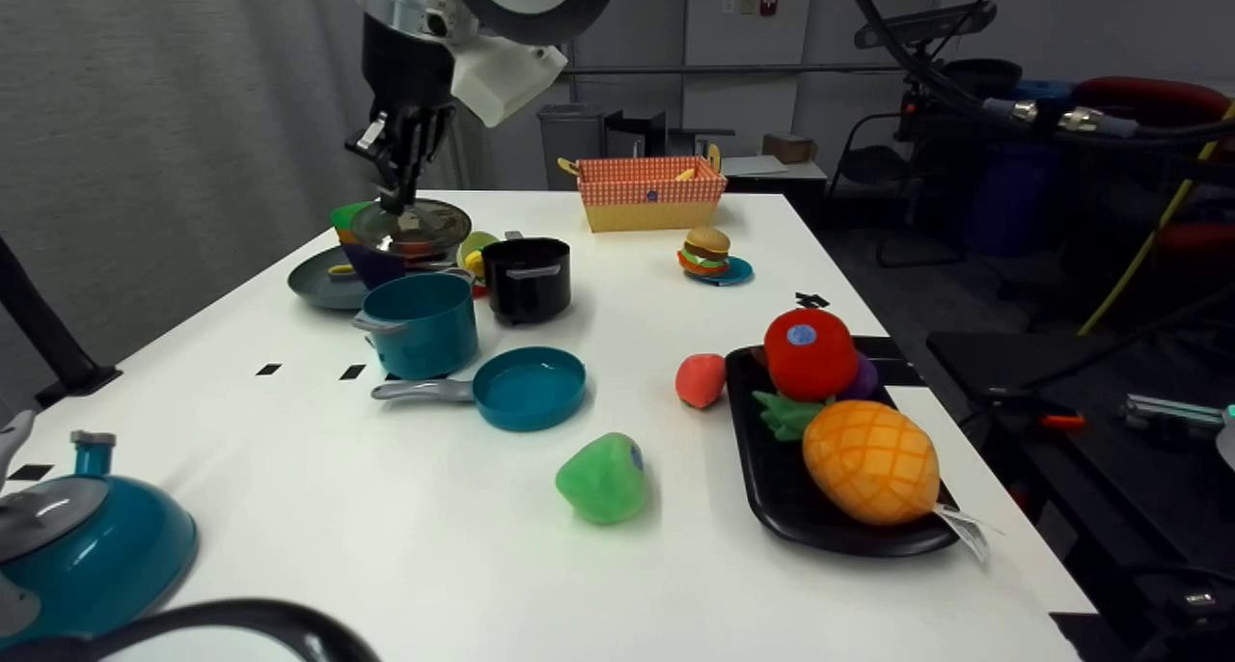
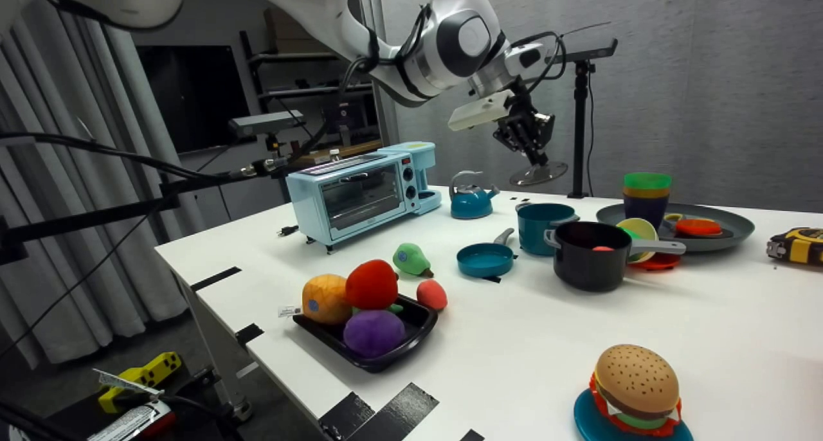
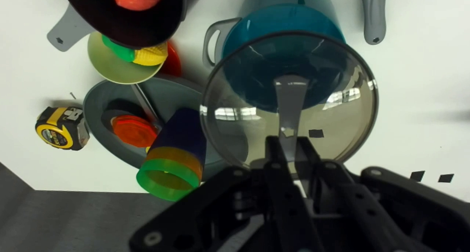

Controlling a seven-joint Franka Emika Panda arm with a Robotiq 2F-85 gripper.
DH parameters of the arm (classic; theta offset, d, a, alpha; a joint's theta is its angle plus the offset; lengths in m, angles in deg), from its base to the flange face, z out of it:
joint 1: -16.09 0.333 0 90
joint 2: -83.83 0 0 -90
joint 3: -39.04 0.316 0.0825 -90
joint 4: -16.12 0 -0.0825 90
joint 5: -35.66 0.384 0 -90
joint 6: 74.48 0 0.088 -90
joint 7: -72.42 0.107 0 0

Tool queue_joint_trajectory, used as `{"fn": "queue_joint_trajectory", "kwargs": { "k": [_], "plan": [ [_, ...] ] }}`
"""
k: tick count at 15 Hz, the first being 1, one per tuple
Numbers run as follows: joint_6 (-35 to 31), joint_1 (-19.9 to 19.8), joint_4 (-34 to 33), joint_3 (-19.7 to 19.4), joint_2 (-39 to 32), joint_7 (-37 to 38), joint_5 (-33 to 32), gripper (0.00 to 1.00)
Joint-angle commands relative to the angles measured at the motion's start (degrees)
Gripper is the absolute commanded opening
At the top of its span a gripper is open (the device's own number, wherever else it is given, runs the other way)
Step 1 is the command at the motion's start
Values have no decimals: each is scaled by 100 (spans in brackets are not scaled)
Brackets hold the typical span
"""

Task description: Pick up the lid from the pan and put it on the light blue pot.

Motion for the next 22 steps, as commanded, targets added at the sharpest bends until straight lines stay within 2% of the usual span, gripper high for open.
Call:
{"fn": "queue_joint_trajectory", "kwargs": {
  "k": [1, 5, 11, 22],
  "plan": [
    [402, 7, -1007, 4, -695, 38, 119, 4],
    [583, -1, -1404, 9, -1025, 40, 140, 4],
    [620, 14, -1603, 25, -1281, 46, 141, 4],
    [569, 20, -1535, -64, -1394, 185, 107, 4]
  ]
}}
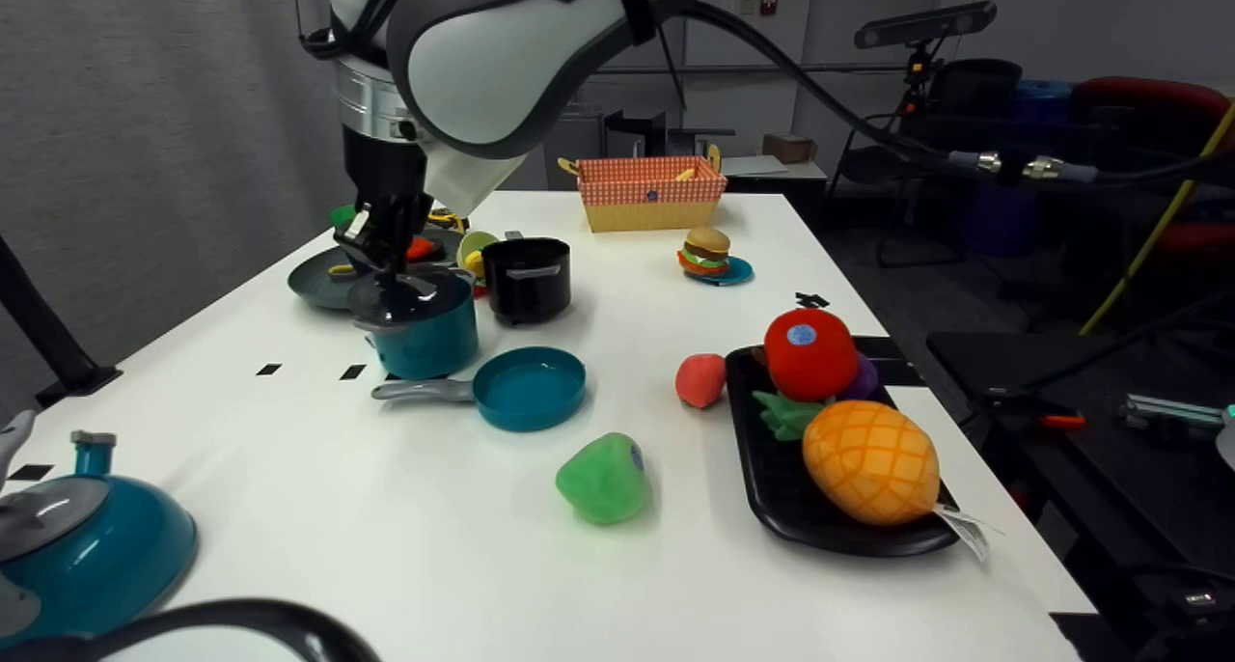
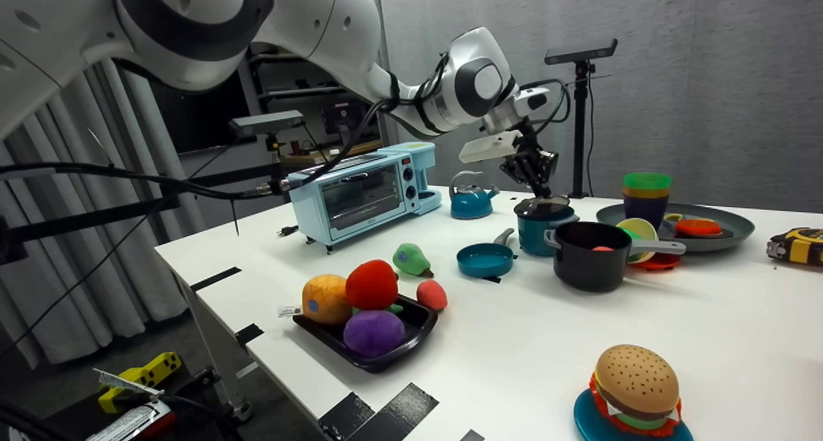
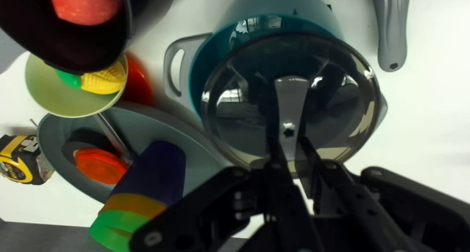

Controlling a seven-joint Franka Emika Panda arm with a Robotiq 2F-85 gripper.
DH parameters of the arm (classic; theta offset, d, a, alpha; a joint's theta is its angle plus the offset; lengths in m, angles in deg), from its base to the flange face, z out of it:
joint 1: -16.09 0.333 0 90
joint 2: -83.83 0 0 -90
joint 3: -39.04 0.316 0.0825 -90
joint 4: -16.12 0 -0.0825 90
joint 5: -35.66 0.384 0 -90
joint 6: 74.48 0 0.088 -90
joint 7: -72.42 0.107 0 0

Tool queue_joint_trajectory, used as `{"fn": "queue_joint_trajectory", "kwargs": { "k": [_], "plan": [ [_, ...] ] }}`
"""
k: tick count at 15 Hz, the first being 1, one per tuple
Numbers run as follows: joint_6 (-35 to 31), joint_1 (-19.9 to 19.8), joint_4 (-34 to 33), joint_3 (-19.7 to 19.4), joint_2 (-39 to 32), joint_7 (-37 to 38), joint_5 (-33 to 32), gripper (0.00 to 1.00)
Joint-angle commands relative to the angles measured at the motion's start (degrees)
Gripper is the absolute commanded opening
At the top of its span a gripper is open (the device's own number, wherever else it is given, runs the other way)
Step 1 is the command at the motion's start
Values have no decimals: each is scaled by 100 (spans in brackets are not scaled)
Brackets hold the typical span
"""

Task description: Pick up the lid from the pan and put it on the light blue pot.

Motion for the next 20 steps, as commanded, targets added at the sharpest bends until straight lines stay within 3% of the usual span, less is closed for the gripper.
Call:
{"fn": "queue_joint_trajectory", "kwargs": {
  "k": [1, 10, 11, 13, 20],
  "plan": [
    [170, 5, -244, -81, -138, 113, 91, 4],
    [188, -11, -234, -159, -178, 172, 65, 4],
    [203, -14, -236, -137, -184, 129, 68, 40],
    [208, -13, -234, -119, -191, 105, 73, 47],
    [195, -11, -246, -119, -194, 102, 73, 99]
  ]
}}
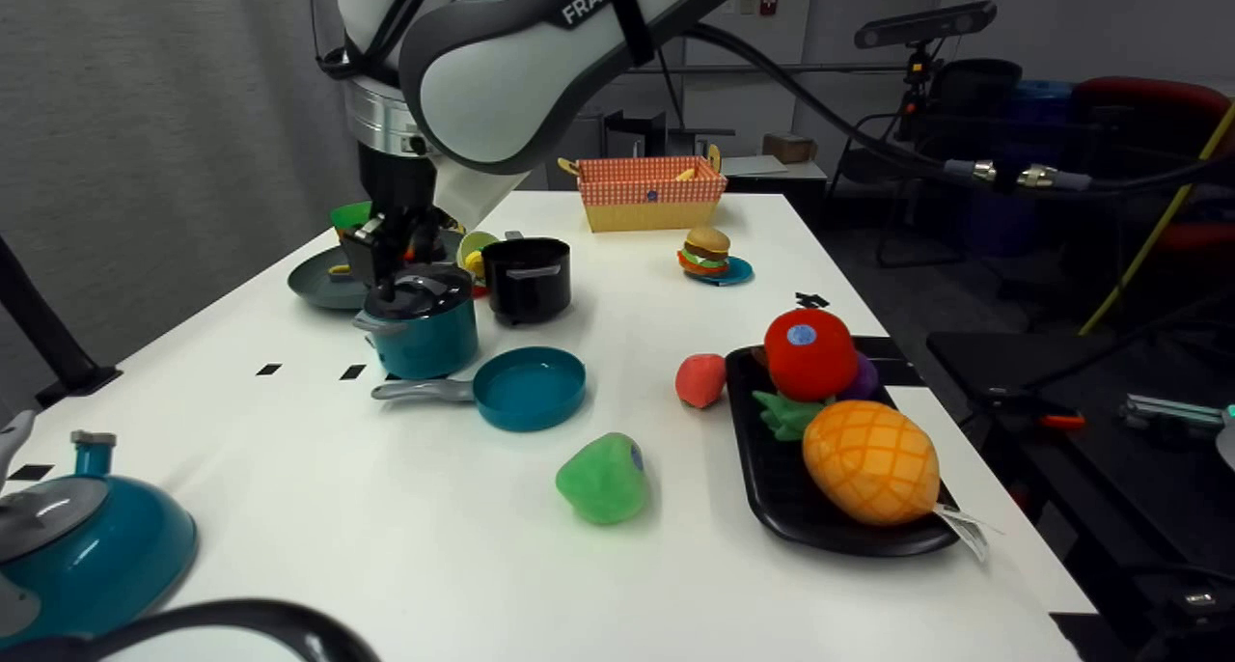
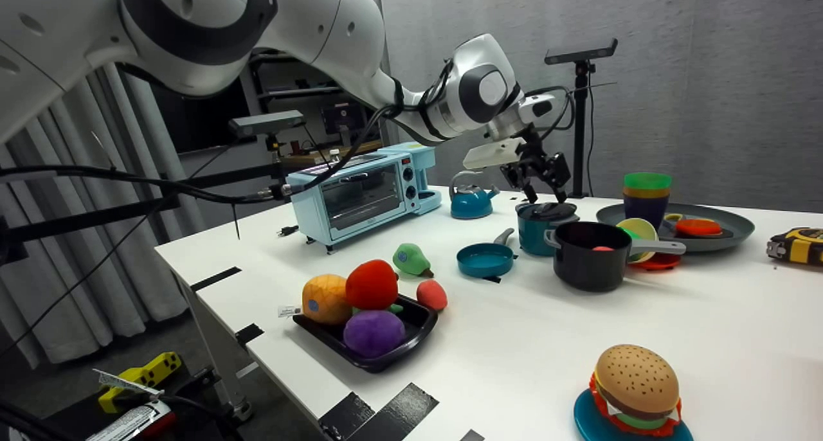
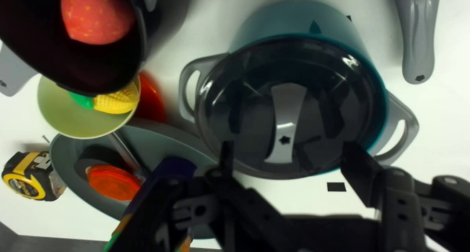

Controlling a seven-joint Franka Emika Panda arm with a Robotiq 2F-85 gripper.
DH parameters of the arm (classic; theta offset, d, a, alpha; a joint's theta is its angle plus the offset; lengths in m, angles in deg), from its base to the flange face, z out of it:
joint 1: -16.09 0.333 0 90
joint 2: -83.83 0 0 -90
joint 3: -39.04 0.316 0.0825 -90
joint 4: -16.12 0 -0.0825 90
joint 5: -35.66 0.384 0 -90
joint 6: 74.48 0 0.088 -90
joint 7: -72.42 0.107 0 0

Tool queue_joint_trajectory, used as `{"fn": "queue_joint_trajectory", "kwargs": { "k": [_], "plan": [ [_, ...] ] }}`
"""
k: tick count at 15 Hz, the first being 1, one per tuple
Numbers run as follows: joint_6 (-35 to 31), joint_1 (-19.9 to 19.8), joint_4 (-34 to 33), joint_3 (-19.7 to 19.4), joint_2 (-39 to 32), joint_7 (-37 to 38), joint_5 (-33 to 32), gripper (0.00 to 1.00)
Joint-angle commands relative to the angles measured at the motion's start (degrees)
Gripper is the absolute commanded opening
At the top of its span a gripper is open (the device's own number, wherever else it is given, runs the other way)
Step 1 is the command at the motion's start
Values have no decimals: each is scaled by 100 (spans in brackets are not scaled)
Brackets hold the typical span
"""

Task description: Pick up the lid from the pan and put it on the light blue pot.

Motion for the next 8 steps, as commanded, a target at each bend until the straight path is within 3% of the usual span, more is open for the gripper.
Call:
{"fn": "queue_joint_trajectory", "kwargs": {
  "k": [1, 8],
  "plan": [
    [170, 2, -227, -19, -67, -49, 65, 100],
    [-191, 65, -12, -64, 313, -60, -30, 100]
  ]
}}
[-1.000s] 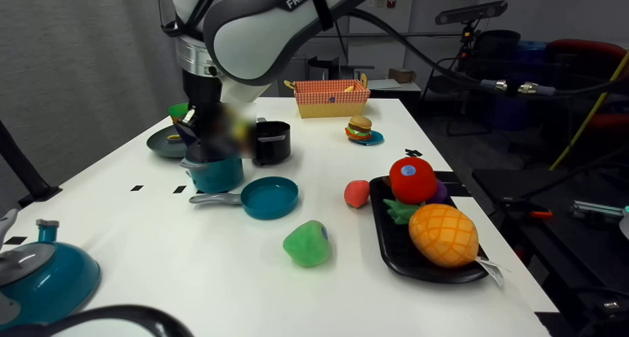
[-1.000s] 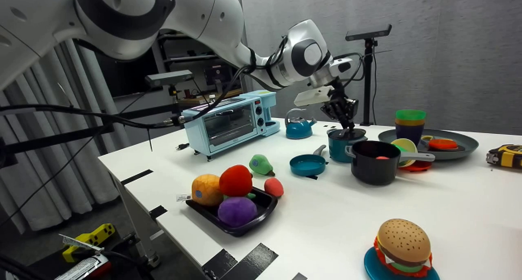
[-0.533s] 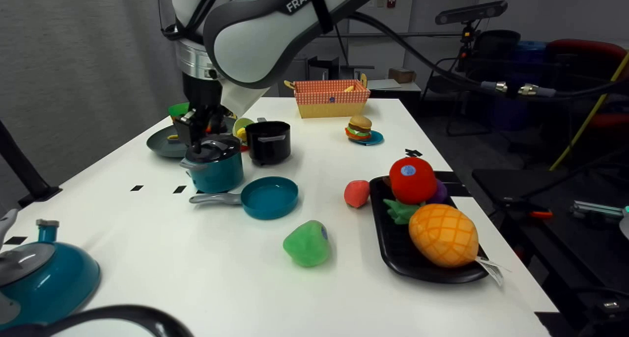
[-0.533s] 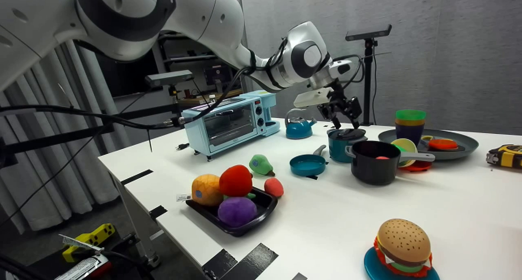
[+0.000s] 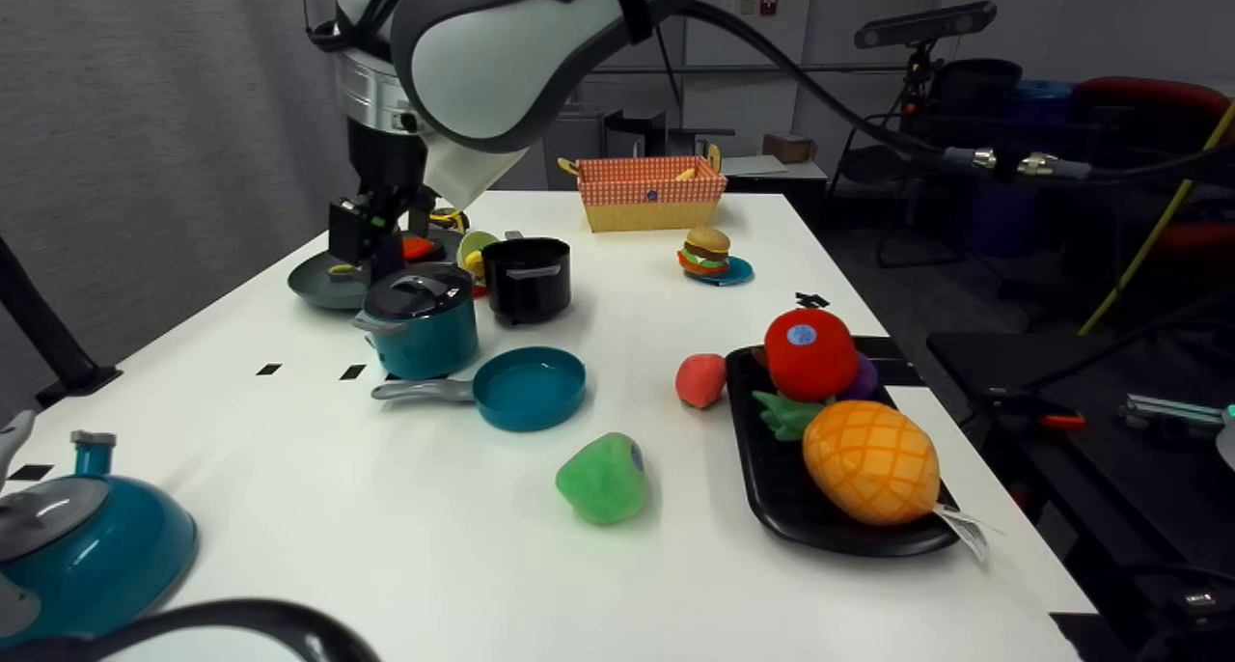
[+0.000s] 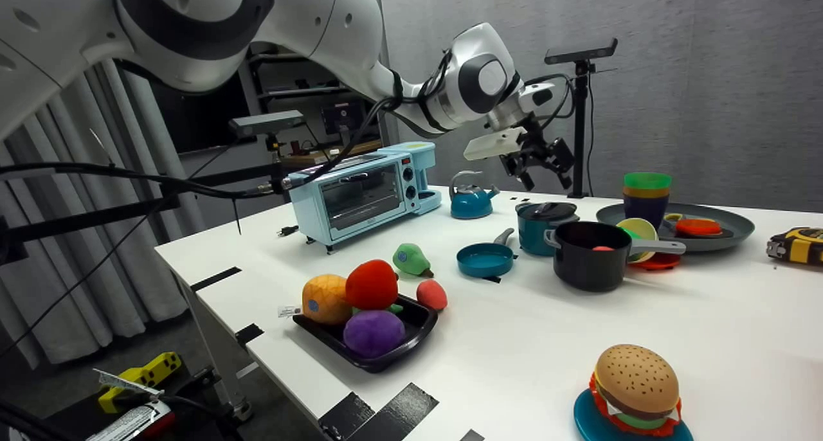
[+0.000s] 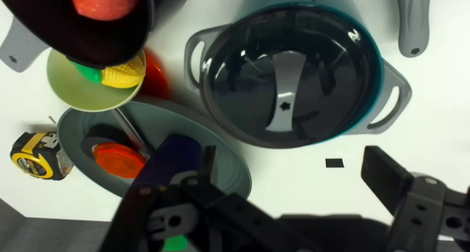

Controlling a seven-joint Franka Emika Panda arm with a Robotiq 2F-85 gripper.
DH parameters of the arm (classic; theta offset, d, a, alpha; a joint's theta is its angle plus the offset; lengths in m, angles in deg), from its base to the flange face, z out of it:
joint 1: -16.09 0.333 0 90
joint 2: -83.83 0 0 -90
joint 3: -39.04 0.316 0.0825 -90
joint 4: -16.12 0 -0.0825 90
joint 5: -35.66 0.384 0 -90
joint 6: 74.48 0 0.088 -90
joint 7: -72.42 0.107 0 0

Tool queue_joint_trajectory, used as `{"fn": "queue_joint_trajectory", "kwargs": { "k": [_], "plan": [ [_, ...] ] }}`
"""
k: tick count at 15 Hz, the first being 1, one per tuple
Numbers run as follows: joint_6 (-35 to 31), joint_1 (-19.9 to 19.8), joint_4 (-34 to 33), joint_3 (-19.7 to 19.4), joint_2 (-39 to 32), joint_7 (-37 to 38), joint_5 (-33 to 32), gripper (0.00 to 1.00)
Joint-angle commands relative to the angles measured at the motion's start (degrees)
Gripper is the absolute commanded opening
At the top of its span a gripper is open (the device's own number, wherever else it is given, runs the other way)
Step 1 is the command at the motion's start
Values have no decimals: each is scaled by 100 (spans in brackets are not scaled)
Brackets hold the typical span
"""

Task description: Pick up the lid from the pan and put it on the light blue pot.

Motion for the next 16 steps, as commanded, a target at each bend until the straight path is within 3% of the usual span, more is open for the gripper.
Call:
{"fn": "queue_joint_trajectory", "kwargs": {
  "k": [1, 9, 16],
  "plan": [
    [-254, 77, 129, -48, 313, -74, -33, 100],
    [-969, 288, 1177, 38, 1215, -378, -149, 100],
    [-1784, 503, 3014, -82, 2454, -343, -431, 100]
  ]
}}
